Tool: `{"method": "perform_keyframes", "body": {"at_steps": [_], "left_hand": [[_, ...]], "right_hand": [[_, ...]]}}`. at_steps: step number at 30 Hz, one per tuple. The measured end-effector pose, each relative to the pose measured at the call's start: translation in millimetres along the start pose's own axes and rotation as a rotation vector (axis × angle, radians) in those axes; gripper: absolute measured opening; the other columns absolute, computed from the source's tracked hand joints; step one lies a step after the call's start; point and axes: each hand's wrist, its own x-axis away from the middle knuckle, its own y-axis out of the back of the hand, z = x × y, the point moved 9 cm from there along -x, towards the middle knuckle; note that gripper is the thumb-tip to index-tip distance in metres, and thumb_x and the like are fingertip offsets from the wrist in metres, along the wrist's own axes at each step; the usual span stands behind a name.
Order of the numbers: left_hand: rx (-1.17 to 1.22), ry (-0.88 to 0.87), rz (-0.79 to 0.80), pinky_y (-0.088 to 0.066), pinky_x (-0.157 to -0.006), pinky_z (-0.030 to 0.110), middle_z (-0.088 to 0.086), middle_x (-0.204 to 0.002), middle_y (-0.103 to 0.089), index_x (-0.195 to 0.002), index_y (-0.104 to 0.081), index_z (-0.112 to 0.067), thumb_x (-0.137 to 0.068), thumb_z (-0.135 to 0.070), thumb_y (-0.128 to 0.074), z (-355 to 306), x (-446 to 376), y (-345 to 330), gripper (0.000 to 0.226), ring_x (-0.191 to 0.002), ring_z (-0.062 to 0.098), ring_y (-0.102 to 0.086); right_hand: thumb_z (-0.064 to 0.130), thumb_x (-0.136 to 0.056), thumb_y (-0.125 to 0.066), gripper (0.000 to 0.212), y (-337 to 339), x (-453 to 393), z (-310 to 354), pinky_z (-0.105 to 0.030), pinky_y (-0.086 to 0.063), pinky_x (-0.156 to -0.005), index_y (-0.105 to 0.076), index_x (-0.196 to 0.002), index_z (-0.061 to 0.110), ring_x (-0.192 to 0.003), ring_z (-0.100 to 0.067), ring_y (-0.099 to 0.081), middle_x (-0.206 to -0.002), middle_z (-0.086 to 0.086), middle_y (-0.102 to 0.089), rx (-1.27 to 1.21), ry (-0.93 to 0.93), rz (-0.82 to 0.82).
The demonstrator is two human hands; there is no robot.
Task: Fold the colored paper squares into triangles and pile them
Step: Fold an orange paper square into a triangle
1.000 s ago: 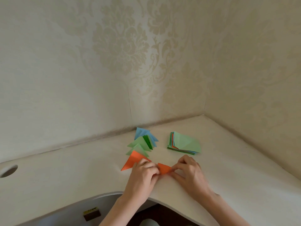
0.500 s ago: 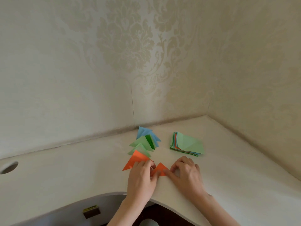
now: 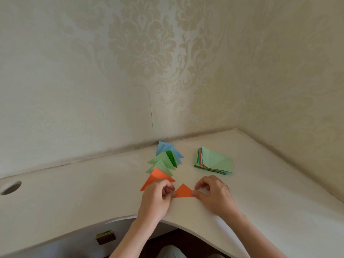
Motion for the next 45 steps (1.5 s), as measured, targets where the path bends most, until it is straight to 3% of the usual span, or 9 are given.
{"method": "perform_keyframes", "body": {"at_steps": [5, 8, 13, 17, 29, 32, 36, 41, 45], "left_hand": [[-0.011, 0.010, -0.029, -0.040, -0.061, 0.009, -0.011, -0.071, -0.062, -0.081, -0.070, -0.022, -0.079, -0.006, -0.071, -1, 3, 6, 0.016, -0.064, 0.002, -0.053], [-0.139, -0.025, -0.069, -0.037, -0.069, 0.005, -0.012, -0.089, -0.065, -0.094, -0.069, -0.020, -0.085, -0.008, -0.066, -9, 7, 5, 0.015, -0.076, 0.000, -0.055], [-0.232, -0.054, -0.077, -0.037, -0.076, 0.015, -0.004, -0.106, -0.059, -0.110, -0.062, -0.018, -0.094, -0.028, -0.057, -34, 13, -5, 0.020, -0.096, 0.011, -0.055], [-0.251, 0.011, -0.043, -0.039, -0.085, 0.020, -0.001, -0.116, -0.052, -0.120, -0.056, -0.019, -0.092, -0.022, -0.060, -34, 8, -13, 0.028, -0.105, 0.015, -0.053], [-0.099, -0.061, -0.181, -0.039, -0.065, 0.011, -0.023, -0.081, -0.056, -0.101, -0.067, -0.031, -0.087, -0.013, -0.066, -19, 13, 6, 0.023, -0.080, 0.003, -0.055], [-0.101, -0.016, -0.230, -0.046, -0.062, 0.020, -0.021, -0.078, -0.061, -0.098, -0.068, -0.030, -0.085, -0.012, -0.069, 5, 12, 30, 0.022, -0.074, 0.008, -0.059], [-0.106, 0.074, -0.244, -0.037, -0.058, 0.013, -0.020, -0.075, -0.060, -0.091, -0.067, -0.029, -0.081, -0.010, -0.072, 37, 13, 52, 0.021, -0.073, 0.007, -0.059], [-0.079, 0.097, -0.249, -0.034, -0.059, 0.009, -0.019, -0.075, -0.058, -0.086, -0.066, -0.026, -0.077, -0.008, -0.074, 46, 5, 55, 0.022, -0.074, 0.003, -0.057], [-0.092, 0.070, -0.259, -0.040, -0.064, 0.016, -0.018, -0.080, -0.058, -0.086, -0.066, -0.027, -0.076, -0.009, -0.076, 49, -9, 50, 0.023, -0.080, 0.010, -0.057]], "right_hand": [[0.043, -0.078, -0.073, 0.018, 0, 4, 1, -0.028, -0.036, -0.082, -0.055, -0.076, 0.038, -0.087, -0.005, -0.046, -0.087, 0.015, -0.051, 0.001, 0.005, -0.037], [0.043, -0.079, -0.071, 0.017, 0, 6, 3, -0.027, -0.033, -0.081, -0.056, -0.078, 0.038, -0.090, -0.007, -0.046, -0.090, 0.015, -0.051, 0.023, 0.005, -0.052], [0.044, -0.081, -0.068, 0.016, 0, 9, 5, -0.028, -0.033, -0.085, -0.055, -0.079, 0.037, -0.096, -0.010, -0.048, -0.095, 0.012, -0.051, 0.044, 0.017, -0.072], [0.046, -0.083, -0.066, 0.014, 0, 10, 6, -0.028, -0.031, -0.084, -0.054, -0.080, 0.038, -0.098, -0.011, -0.047, -0.096, 0.012, -0.051, 0.062, 0.031, -0.073], [0.048, -0.082, -0.066, 0.015, 3, 9, 8, -0.031, -0.039, -0.082, -0.057, -0.081, 0.036, -0.091, -0.011, -0.051, -0.092, 0.013, -0.053, 0.054, 0.084, -0.106], [0.036, -0.079, -0.074, 0.014, 25, 5, 12, -0.032, -0.048, -0.070, -0.061, -0.082, 0.029, -0.077, -0.012, -0.054, -0.087, 0.010, -0.058, -0.008, 0.140, -0.254], [0.016, -0.070, -0.081, 0.032, 57, -8, 12, -0.038, -0.049, -0.077, -0.070, -0.099, 0.012, -0.090, -0.029, -0.062, -0.099, -0.006, -0.066, 0.232, 0.162, -0.463], [0.033, -0.080, -0.073, 0.046, 50, -33, -12, -0.039, -0.034, -0.097, -0.064, -0.121, 0.012, -0.119, -0.029, -0.054, -0.126, -0.008, -0.062, 0.401, 0.031, -0.321], [0.035, -0.088, -0.064, 0.035, 50, -35, -14, -0.037, -0.030, -0.095, -0.066, -0.119, 0.019, -0.117, -0.025, -0.053, -0.125, 0.000, -0.063, 0.417, 0.012, -0.327]]}}
